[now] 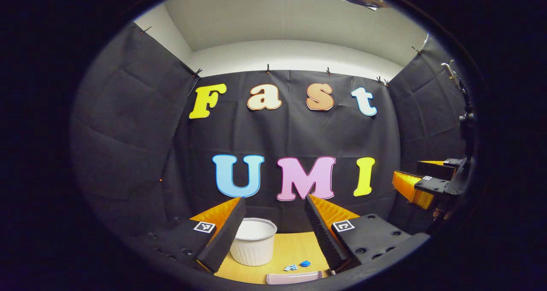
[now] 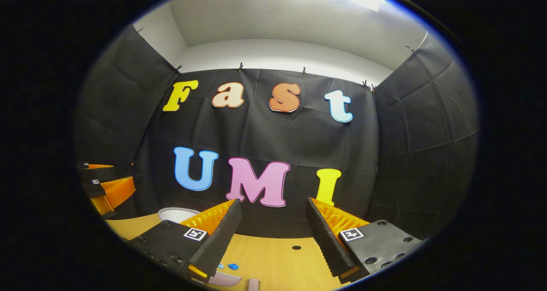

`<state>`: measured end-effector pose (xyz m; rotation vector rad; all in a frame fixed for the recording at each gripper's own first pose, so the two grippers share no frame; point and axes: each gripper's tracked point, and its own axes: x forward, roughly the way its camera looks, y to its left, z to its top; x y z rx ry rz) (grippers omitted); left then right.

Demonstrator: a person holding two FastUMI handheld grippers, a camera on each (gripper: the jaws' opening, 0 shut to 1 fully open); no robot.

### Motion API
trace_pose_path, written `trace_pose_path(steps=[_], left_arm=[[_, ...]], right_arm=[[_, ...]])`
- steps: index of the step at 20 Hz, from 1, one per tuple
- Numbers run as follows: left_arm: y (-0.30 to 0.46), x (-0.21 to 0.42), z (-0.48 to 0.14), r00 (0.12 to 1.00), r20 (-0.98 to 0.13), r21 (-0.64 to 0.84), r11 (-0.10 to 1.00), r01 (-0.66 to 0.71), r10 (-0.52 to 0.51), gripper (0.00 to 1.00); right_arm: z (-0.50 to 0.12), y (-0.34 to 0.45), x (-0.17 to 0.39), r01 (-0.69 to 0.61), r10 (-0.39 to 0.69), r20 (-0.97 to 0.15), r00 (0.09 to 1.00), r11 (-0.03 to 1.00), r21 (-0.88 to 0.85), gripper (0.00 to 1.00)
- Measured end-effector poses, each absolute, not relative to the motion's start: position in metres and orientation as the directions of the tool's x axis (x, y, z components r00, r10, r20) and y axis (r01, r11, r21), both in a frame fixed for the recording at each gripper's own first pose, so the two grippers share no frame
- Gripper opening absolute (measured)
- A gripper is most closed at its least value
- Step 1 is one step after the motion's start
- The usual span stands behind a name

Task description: Pick up the small broom and dustpan from the desktop, sweep the trash into the dustpan with the broom, and then empty the trash into the garbage bin.

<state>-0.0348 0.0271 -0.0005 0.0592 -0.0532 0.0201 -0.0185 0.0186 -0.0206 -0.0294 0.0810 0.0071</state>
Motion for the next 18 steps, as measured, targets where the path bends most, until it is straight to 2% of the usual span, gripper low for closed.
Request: trace_pose_path(steps=[5, 8, 13, 18], left_arm=[[0.018, -0.035, -0.012, 1.000, 0.012, 0.083, 0.996, 0.027, -0.029, 0.82], [0.014, -0.032, -0.033, 0.998, -0.062, 0.099, 0.994, 0.034, -0.028, 0.82], [0.003, -0.021, -0.086, 0.968, -0.249, 0.100, 0.994, 0.046, -0.020, 0.82], [-0.010, -0.020, -0.178, 0.837, -0.545, 0.064, 0.994, 0.084, -0.036, 0.82]], right_arm=[[-0.041, 0.027, -0.013, -0.019, 0.016, -0.124, 0.992, 1.000, -0.017, 0.96], [-0.055, 0.036, -0.004, -0.044, 0.042, -0.146, 0.988, 0.999, -0.010, 0.96], [-0.108, 0.046, 0.016, -0.081, 0.091, -0.250, 0.964, 0.996, 0.050, 0.96], [-0.199, 0.051, 0.019, -0.067, 0.135, -0.492, 0.860, 0.986, 0.154, 0.97]])
